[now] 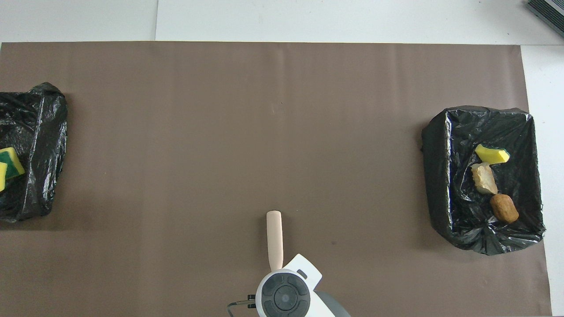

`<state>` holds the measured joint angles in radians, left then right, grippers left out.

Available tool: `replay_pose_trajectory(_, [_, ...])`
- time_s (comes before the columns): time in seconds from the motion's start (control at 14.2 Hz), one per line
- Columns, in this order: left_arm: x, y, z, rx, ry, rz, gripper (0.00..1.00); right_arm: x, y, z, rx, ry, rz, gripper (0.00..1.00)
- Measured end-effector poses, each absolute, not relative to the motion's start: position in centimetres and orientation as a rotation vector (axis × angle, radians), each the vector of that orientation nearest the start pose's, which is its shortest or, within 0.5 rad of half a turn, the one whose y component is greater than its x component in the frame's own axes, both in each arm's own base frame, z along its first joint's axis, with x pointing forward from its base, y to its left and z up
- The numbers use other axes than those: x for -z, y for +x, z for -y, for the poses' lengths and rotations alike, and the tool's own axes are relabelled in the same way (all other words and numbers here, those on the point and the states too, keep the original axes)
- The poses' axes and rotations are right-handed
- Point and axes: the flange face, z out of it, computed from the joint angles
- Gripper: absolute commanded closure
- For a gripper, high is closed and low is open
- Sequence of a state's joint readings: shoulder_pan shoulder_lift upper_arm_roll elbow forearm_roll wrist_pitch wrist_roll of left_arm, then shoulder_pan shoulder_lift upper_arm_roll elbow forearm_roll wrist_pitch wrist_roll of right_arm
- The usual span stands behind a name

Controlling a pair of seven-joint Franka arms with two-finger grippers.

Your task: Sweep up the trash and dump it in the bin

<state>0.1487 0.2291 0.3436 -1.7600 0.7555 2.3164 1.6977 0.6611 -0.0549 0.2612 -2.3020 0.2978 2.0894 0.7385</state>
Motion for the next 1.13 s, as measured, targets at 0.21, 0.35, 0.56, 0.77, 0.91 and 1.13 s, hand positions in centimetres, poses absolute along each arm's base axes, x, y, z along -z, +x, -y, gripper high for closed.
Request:
replay_pose_trajectory(0.21, [-48.3,57.5,-30.7,-0.759,-1.599,-1.762,1.00,-35.3,28.5,-39.5,-0.394,-3.067,0.011,1.00])
replay_pose_trajectory(0.35, [-48.6,57.2,-30.6,-0.853,-1.565,-1.702,1.00,-35.1,29.0,-39.1,-0.376,-3.062,-0.009,1.00])
replay_pose_trajectory(0.56, [-50.1,57.4,-28.8,-0.923,-1.537,-1.620,1.00,-35.0,29.6,-38.8,-0.354,-3.052,-0.023,1.00])
replay_pose_trajectory(0.77, [-54.8,56.4,-27.5,-0.898,-1.541,-1.558,1.00,-34.8,29.7,-38.8,-0.334,-3.060,0.015,1.00])
replay_pose_trajectory(0.91, [-56.9,56.2,-24.4,-0.878,-1.570,-1.554,1.00,-34.5,29.8,-38.8,-0.317,-3.073,0.040,1.00])
replay_pose_trajectory(1.13, [-55.6,57.7,-16.5,-0.791,-1.668,-1.667,1.00,-34.3,29.7,-38.8,-0.323,-3.076,0.042,0.81])
